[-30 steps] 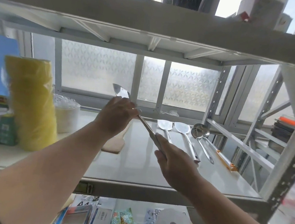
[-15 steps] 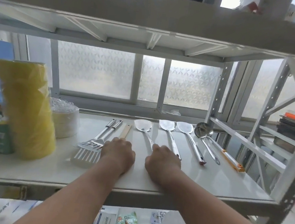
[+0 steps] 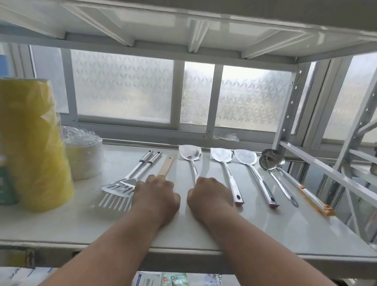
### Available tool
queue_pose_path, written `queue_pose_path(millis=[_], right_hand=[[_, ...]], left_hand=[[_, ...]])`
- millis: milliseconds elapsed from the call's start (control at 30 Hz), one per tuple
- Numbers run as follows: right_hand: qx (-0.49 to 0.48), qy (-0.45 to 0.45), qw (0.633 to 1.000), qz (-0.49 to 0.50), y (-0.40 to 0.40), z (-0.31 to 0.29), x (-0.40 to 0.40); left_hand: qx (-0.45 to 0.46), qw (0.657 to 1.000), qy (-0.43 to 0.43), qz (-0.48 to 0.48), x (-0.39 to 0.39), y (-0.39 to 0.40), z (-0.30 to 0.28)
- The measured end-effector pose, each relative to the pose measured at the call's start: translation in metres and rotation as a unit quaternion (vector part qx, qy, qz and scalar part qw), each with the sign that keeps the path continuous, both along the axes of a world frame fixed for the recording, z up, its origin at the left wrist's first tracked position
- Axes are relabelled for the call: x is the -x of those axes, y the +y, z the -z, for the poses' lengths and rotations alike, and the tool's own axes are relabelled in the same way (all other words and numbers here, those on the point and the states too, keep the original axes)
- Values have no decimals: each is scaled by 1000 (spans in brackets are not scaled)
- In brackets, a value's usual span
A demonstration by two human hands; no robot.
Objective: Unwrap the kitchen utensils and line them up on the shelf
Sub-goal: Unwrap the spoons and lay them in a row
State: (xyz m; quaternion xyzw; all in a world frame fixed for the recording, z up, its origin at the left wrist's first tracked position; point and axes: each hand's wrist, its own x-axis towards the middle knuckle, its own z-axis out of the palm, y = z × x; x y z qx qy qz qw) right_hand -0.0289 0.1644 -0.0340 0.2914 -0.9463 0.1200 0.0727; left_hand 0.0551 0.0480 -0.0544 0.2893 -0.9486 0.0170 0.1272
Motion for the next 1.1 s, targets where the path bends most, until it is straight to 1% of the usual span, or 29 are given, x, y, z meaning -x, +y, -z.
queue_pose_path(millis=[167, 467, 1100], right_hand=[[1, 6, 1000, 20, -1, 2, -2], [15, 11, 999, 38, 2, 4, -2], [25, 4, 999, 43, 0, 6, 5]], left_hand=[[-13, 1000, 14, 3, 1, 1, 0], [-31, 999, 14, 6, 0, 0, 2], [-28, 1000, 14, 5, 0, 1, 3]])
